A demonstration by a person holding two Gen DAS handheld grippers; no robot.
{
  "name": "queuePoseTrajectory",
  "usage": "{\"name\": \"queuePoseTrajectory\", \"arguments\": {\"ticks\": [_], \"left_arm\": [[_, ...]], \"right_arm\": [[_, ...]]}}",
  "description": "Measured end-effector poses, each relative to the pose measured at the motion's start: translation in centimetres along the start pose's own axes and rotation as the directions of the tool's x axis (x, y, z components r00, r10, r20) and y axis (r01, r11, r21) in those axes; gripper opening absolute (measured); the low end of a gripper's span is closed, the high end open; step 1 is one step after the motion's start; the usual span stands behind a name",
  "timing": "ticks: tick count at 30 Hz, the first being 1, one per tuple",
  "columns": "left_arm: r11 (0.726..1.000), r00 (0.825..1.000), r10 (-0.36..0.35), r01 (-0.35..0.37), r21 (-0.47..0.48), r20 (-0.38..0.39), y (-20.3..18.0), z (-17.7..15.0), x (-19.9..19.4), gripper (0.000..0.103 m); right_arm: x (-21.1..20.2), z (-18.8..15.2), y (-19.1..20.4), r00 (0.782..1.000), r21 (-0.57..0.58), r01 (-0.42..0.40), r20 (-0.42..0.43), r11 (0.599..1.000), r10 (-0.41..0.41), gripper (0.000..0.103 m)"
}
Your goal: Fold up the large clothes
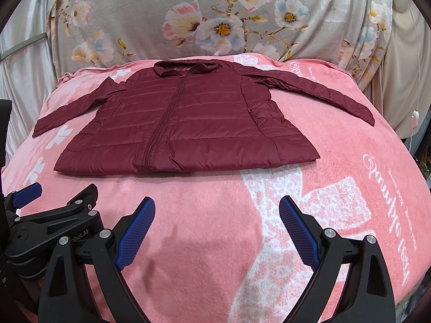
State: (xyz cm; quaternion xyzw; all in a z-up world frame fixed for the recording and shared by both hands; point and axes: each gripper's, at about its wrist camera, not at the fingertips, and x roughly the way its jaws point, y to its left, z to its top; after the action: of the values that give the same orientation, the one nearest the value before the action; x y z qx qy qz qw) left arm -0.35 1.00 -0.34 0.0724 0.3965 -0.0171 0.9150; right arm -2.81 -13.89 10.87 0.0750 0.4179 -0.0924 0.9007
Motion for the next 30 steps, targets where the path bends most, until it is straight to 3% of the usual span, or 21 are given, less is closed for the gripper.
{"name": "queuePoseTrajectory", "arguments": {"ticks": [21,30], "left_arm": [[1.000,1.000,0.002,-0.002,0.005,-0.003,0.1,0.1,0.1,0.098],[0.999,0.998,-0.036,0.037,0.010,-0.052,0.3,1.3,2.0,0.098]], "right_arm": [[0.1,0.2,0.0,1.000,0.002,-0.004,-0.006,1.000,0.004,0.093],[2.1,0.2,-1.0,0.999,0.036,-0.038,-0.037,0.999,0.039,0.093]]}}
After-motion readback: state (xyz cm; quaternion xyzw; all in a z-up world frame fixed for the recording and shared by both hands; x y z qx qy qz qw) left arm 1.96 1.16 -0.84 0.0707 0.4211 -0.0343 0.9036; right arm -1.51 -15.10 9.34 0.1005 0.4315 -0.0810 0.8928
